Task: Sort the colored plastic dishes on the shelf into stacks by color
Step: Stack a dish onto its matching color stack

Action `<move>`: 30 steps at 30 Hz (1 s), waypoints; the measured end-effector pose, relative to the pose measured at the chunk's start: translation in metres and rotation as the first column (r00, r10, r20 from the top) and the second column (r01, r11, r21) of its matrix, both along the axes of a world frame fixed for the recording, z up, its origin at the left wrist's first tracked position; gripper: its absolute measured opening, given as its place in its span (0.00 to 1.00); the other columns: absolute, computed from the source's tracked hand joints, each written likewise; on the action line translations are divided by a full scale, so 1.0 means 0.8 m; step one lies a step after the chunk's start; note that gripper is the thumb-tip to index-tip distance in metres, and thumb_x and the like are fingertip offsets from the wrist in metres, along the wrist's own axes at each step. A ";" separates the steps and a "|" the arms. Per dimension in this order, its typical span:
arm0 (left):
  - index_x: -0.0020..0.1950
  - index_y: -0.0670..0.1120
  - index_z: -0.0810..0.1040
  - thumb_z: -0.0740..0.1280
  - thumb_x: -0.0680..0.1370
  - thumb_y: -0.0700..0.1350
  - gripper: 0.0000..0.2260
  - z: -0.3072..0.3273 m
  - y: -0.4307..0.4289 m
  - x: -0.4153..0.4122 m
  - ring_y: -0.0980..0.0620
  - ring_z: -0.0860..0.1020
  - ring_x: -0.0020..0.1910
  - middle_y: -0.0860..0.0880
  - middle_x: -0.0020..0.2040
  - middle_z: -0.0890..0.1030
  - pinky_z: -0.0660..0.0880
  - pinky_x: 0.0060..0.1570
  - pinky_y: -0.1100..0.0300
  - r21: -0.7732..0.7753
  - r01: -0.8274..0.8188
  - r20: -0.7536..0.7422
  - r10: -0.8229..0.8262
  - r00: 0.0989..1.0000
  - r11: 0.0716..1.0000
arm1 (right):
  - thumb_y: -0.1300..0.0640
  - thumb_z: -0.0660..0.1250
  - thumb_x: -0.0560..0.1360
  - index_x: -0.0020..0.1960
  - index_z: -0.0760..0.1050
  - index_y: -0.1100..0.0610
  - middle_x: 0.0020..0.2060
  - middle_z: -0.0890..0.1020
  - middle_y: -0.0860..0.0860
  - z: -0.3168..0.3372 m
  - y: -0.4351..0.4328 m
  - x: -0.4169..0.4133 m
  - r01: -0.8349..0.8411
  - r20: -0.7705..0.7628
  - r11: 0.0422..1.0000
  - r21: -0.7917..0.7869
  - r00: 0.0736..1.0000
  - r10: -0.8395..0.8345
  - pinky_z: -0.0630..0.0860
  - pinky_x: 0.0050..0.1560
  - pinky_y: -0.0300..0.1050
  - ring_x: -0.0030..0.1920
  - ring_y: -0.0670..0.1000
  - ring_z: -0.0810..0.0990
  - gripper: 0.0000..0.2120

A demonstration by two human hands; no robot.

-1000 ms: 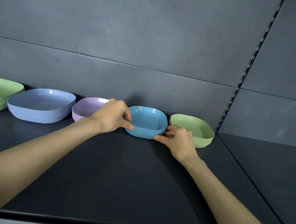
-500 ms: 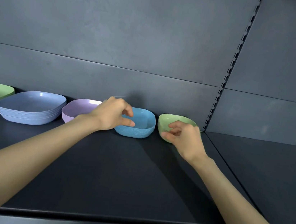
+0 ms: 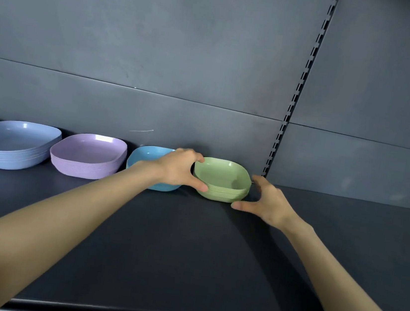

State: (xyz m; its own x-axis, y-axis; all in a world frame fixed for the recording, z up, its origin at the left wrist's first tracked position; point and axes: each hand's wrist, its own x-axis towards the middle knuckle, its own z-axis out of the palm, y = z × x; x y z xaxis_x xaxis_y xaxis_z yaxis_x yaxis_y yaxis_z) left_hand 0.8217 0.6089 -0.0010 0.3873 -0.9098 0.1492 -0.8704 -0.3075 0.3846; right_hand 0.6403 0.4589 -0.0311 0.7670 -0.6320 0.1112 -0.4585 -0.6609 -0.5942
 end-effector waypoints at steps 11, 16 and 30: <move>0.73 0.42 0.65 0.75 0.67 0.58 0.41 -0.009 -0.017 0.006 0.49 0.65 0.72 0.47 0.72 0.69 0.63 0.68 0.58 0.032 -0.054 -0.044 0.056 0.997 0.998 | 0.54 0.79 0.64 0.65 0.71 0.54 0.52 0.80 0.45 -0.020 -0.013 0.008 -0.060 0.214 0.989 0.137 0.976 0.029 0.71 0.57 0.36 0.55 0.45 0.78 0.33; 0.73 0.42 0.66 0.76 0.67 0.56 0.40 -0.007 -0.019 0.008 0.49 0.65 0.71 0.48 0.72 0.69 0.63 0.65 0.61 0.034 -0.057 -0.051 0.059 0.997 0.998 | 0.54 0.80 0.63 0.65 0.72 0.55 0.52 0.81 0.46 -0.021 -0.011 0.009 -0.058 0.236 0.990 0.129 0.971 0.026 0.72 0.54 0.36 0.54 0.46 0.80 0.33; 0.73 0.42 0.66 0.76 0.67 0.56 0.40 -0.003 -0.021 0.010 0.49 0.64 0.72 0.48 0.72 0.69 0.63 0.65 0.61 0.061 -0.051 -0.043 0.053 0.998 0.997 | 0.55 0.79 0.65 0.67 0.71 0.55 0.55 0.80 0.48 -0.021 -0.005 0.008 -0.059 0.252 0.990 0.132 0.967 0.024 0.73 0.58 0.39 0.55 0.47 0.79 0.33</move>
State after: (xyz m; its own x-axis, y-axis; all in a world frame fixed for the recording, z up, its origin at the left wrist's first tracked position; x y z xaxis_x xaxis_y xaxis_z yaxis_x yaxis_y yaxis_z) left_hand 0.8300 0.5922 -0.0036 0.4394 -0.8950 0.0766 -0.8350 -0.3755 0.4023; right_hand 0.6470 0.4548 -0.0481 0.7515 -0.6231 0.2165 -0.2584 -0.5801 -0.7725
